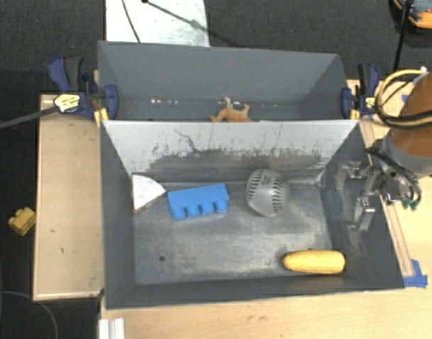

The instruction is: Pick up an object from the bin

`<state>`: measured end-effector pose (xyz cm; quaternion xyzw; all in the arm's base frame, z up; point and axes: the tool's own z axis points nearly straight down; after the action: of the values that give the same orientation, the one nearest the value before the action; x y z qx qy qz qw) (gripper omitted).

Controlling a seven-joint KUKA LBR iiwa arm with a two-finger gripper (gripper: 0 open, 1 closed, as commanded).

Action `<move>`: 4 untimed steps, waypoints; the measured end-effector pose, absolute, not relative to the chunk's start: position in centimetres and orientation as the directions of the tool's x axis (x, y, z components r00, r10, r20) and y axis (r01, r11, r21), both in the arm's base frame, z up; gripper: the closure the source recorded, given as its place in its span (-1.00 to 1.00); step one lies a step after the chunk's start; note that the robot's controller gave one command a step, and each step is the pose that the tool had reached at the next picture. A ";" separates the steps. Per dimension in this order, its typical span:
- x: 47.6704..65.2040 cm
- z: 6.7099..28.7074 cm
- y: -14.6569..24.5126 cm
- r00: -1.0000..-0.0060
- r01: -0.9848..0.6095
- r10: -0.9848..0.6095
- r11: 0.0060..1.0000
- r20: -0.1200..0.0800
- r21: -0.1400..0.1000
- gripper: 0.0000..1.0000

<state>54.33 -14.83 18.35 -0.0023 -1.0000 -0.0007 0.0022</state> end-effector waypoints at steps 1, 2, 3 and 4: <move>54.5 18.8 -14.8 -1.000 0.000 0.000 1.000 -0.004 -0.001 -1.00; 52.1 12.2 -11.9 -0.994 -0.107 -0.107 0.994 -0.005 -0.001 -1.00; 50.1 11.6 -10.6 -0.987 -0.158 -0.158 0.987 0.002 0.002 -1.00; 47.9 11.8 -9.5 -0.970 -0.243 -0.243 0.970 -0.002 -0.001 -1.00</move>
Offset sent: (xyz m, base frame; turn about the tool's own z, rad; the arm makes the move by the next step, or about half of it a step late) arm -0.0413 0.0511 -0.1135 -0.1962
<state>47.93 -9.45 11.78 0.1225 -0.9925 0.0002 -0.0009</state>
